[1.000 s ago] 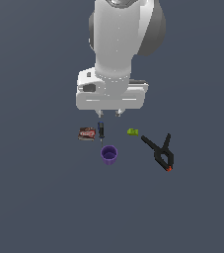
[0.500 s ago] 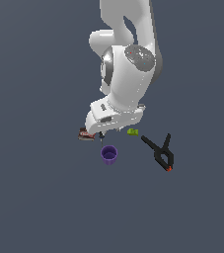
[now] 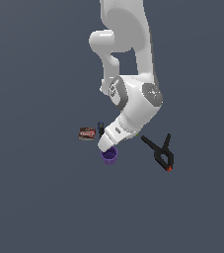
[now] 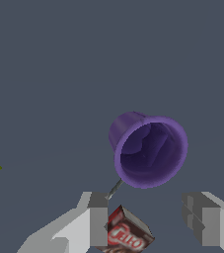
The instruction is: Pick up a designated object from a clutter of objects.
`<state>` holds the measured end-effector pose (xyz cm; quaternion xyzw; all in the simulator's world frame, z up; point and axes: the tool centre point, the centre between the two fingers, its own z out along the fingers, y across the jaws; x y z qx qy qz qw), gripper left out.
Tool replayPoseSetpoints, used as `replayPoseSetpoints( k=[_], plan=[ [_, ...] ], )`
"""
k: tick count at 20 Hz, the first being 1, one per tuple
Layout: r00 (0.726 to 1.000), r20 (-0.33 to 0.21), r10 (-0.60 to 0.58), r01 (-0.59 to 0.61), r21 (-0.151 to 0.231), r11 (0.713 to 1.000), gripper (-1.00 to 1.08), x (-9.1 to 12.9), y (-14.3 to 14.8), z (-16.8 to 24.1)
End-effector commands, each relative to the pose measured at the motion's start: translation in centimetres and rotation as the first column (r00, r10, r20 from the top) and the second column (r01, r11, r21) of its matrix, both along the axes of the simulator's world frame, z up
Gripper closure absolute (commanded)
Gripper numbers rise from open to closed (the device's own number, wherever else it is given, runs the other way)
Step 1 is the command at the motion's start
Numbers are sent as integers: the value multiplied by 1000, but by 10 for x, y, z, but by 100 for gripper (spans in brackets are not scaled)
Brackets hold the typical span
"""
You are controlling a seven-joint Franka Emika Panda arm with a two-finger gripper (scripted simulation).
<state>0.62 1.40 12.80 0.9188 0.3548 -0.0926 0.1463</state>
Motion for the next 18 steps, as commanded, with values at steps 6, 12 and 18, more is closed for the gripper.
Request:
replayPoseSetpoints(
  k=[6, 12, 18],
  plan=[
    [992, -40, 119, -120, -25, 993, -20, -3, 6, -28],
    [992, -43, 122, -123, -25, 992, -20, -4, 6, -31],
    [991, -44, 127, -128, -25, 991, -20, -6, -1, -50]
  ],
)
